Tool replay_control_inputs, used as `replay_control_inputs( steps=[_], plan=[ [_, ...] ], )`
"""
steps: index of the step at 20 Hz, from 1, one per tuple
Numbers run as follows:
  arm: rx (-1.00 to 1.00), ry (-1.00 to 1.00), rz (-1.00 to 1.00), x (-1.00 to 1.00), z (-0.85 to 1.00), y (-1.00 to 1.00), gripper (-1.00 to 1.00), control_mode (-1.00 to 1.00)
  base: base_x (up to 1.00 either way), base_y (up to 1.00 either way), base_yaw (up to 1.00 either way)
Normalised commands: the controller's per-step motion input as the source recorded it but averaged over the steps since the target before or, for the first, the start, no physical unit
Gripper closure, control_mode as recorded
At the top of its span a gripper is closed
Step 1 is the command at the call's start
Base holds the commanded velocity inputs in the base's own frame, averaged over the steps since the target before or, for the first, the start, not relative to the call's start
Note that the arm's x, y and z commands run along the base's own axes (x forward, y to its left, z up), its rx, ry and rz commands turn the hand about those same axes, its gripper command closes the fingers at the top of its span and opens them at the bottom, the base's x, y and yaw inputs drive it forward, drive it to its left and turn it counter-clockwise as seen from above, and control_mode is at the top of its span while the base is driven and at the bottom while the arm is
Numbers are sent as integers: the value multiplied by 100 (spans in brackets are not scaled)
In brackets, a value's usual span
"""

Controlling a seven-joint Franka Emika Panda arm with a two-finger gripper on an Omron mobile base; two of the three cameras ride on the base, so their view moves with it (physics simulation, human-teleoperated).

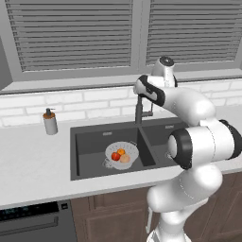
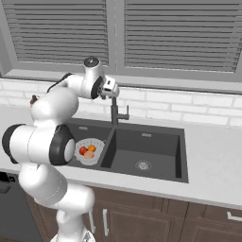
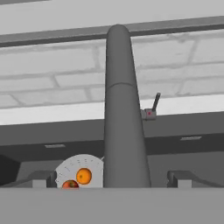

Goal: Put the colander in the sink, put the tangerine, apple, peach in the colander, and turn on the sink faucet and pour water over the colander.

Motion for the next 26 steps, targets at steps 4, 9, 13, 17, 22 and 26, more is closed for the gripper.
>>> replay_control_inputs(
  steps=[4,9,13,17,22,26],
  plan=[
    [3,8,7,2,-44,76,-100,-100,0,0,0],
    [0,9,3,19,-48,82,-100,-100,0,0,0],
    [0,10,0,31,-44,78,-100,-100,0,0,0],
    [0,9,0,36,-41,80,-100,-100,0,0,0],
    [0,6,0,43,-31,65,-100,-100,0,0,0],
    [0,1,0,31,-24,34,-100,-100,0,0,0]
  ],
)
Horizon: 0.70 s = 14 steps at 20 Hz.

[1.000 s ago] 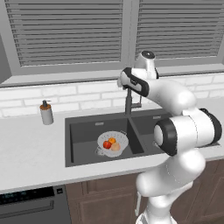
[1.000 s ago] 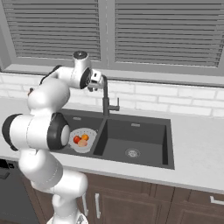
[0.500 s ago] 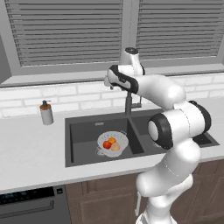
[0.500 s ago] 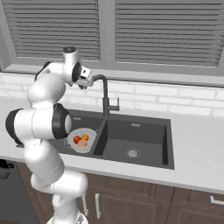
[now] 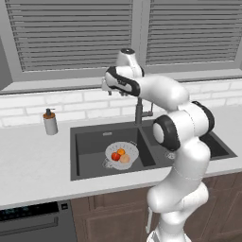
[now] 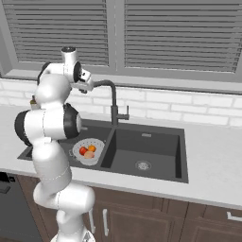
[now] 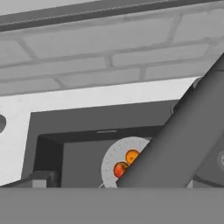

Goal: Put the colander in the sink, put the tangerine, apple, peach in the colander, and turn on the sink faucet and pour water over the colander.

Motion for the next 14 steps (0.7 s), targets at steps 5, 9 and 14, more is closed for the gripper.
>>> replay_control_inputs(
  steps=[5,9,14],
  plan=[
    [-2,-8,-2,-48,16,-32,-100,-100,0,0,0],
    [0,-16,-1,-52,96,-83,-100,-100,0,0,0],
    [5,-11,0,-40,100,-67,-100,-100,0,0,0]
  ],
)
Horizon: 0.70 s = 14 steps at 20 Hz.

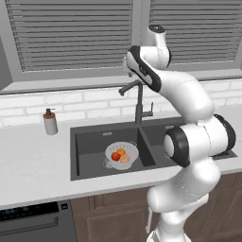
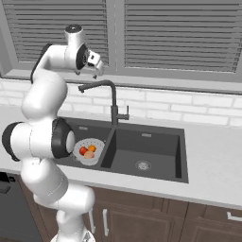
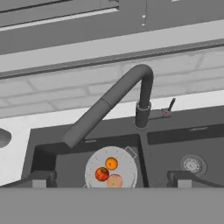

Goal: Put the colander in the sink, put the tangerine, apple, peach in the colander, and turn on the sink faucet and pour water over the colander.

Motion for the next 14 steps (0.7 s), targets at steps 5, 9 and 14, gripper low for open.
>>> replay_control_inputs(
  steps=[5,9,14],
  plan=[
    [1,-6,0,-35,30,-93,-100,-100,0,0,0],
    [7,-3,7,-7,-35,-95,-100,-100,0,0,0],
    [15,-8,22,3,-73,-70,-100,-100,0,0,0]
  ],
)
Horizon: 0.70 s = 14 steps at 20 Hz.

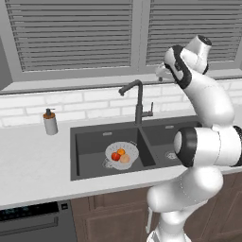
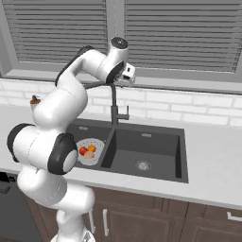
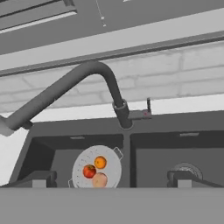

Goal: Put the colander in the sink, put the tangerine, apple, peach in the colander, and turn on the sink faucet and pour water over the colander.

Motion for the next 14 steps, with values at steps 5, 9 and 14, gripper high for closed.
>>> replay_control_inputs(
  steps=[5,9,14],
  plan=[
    [11,-10,26,0,-99,-40,-100,-100,0,0,0],
    [9,-3,25,8,-76,-2,-100,-100,0,0,0],
    [12,0,23,55,-55,0,-100,-100,0,0,0]
  ],
)
